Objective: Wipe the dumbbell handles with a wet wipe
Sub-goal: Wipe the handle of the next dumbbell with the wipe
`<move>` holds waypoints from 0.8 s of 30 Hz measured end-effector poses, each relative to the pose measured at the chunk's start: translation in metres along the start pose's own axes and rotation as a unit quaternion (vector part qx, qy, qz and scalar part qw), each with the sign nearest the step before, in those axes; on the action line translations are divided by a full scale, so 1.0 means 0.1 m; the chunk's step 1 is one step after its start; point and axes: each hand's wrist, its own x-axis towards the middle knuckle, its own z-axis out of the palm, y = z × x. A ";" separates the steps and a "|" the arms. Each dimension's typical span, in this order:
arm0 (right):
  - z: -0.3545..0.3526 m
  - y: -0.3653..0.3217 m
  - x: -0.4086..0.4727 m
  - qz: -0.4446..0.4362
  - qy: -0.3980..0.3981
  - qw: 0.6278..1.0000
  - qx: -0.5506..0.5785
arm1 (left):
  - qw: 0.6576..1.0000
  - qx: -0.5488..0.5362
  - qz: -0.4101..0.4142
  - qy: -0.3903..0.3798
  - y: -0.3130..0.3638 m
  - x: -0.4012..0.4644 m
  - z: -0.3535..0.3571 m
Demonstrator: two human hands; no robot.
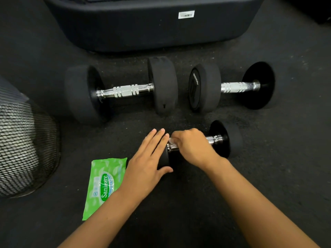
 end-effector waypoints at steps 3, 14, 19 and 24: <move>0.11 -0.08 -0.13 -0.040 0.023 0.998 0.031 | 1.000 -0.002 -0.005 -0.005 -0.01 0.02 -0.01; 0.07 0.10 -0.26 -0.095 0.028 0.994 0.045 | 0.996 0.072 0.028 -0.037 0.00 0.05 -0.05; 0.22 -0.02 -0.19 -0.065 0.072 0.994 0.048 | 0.994 0.093 0.039 -0.046 -0.02 0.08 -0.08; 0.21 0.13 -0.23 -0.094 0.114 0.989 -0.001 | 0.996 0.068 0.046 -0.045 -0.02 0.06 -0.06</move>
